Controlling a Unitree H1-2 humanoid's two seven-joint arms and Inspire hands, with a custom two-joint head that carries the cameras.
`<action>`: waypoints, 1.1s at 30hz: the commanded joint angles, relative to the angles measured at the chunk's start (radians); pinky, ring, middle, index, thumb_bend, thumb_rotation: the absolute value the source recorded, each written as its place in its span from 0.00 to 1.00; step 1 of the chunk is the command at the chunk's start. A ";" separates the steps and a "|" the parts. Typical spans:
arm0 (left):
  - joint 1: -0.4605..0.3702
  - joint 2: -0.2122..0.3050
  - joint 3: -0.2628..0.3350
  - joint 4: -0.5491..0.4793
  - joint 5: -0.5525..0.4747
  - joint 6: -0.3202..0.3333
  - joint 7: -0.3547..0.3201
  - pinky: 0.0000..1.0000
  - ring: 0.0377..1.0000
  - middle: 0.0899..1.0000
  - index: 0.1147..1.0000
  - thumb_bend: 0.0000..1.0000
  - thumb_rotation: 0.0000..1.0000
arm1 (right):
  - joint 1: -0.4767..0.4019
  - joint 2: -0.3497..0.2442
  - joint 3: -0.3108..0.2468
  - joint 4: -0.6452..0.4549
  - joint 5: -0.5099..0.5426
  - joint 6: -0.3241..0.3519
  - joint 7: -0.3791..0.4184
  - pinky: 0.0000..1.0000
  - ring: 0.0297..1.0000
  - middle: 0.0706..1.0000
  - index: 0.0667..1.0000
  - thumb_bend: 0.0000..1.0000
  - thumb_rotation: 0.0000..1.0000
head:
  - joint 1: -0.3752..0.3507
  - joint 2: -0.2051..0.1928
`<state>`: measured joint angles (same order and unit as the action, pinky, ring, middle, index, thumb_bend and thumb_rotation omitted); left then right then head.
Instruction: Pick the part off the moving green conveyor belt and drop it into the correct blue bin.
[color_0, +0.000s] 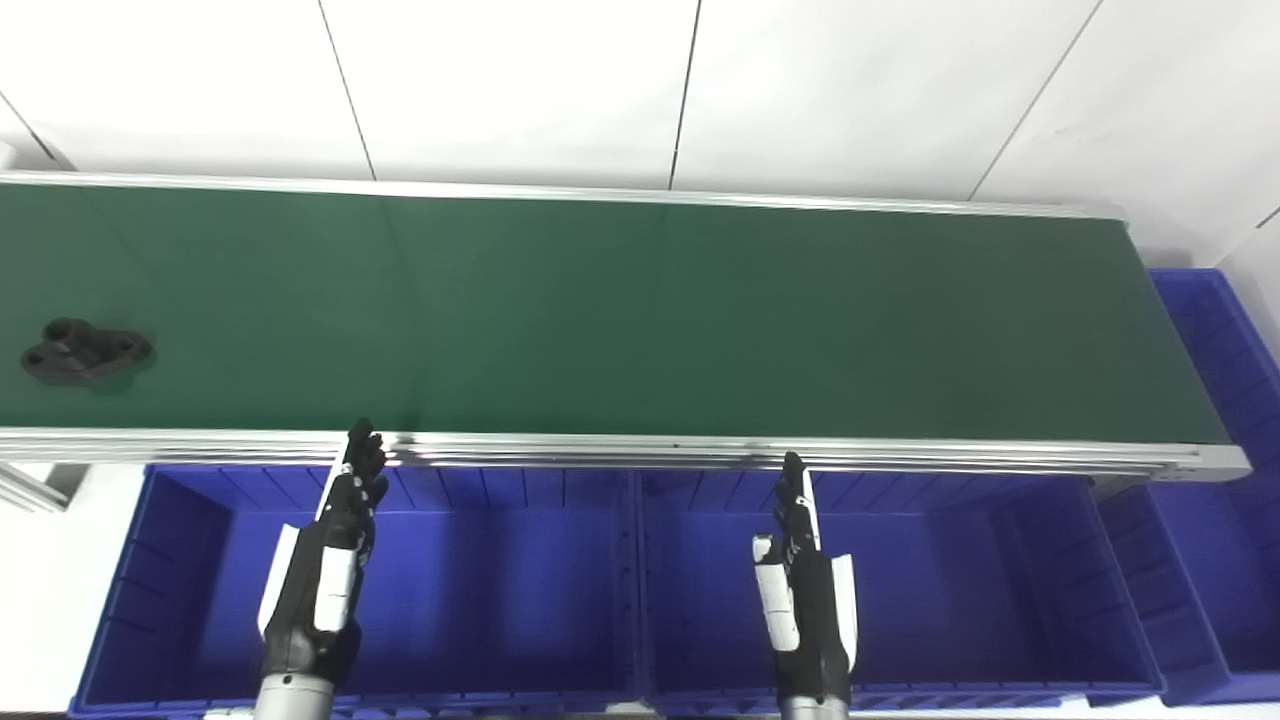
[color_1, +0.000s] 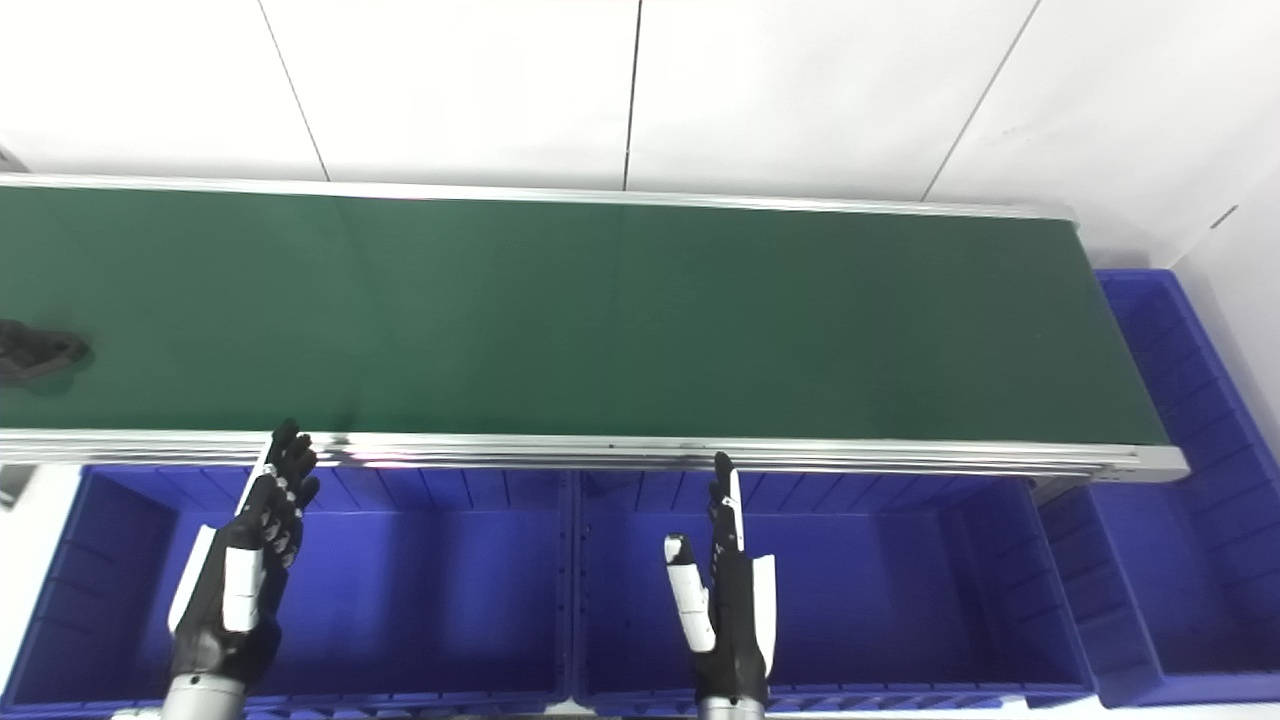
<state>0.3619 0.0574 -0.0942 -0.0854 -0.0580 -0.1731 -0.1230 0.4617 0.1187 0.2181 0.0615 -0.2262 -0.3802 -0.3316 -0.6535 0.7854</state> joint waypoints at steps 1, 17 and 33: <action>0.006 -0.006 -0.004 -0.018 0.004 -0.026 0.001 1.00 1.00 1.00 1.00 0.86 1.00 | 0.000 0.092 0.044 -0.045 0.008 -0.012 0.013 1.00 0.98 1.00 1.00 0.82 1.00 | 0.027 0.001; 0.049 -0.059 -0.040 -0.001 0.091 -0.116 0.039 1.00 1.00 1.00 1.00 0.84 0.97 | 0.058 0.038 0.007 -0.068 0.026 -0.023 0.058 0.97 0.95 1.00 1.00 0.78 1.00 | 0.207 -0.066; 0.046 -0.068 -0.043 0.010 0.125 -0.126 0.058 1.00 0.99 1.00 1.00 0.87 1.00 | 0.066 0.035 0.002 -0.067 0.037 -0.032 0.079 0.96 0.94 1.00 1.00 0.74 1.00 | 0.217 -0.065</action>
<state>0.4088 -0.0054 -0.1330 -0.0563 0.0627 -0.2560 -0.0764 0.5129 0.1233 0.2085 0.0111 -0.1858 -0.3810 -0.2611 -0.4372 0.7195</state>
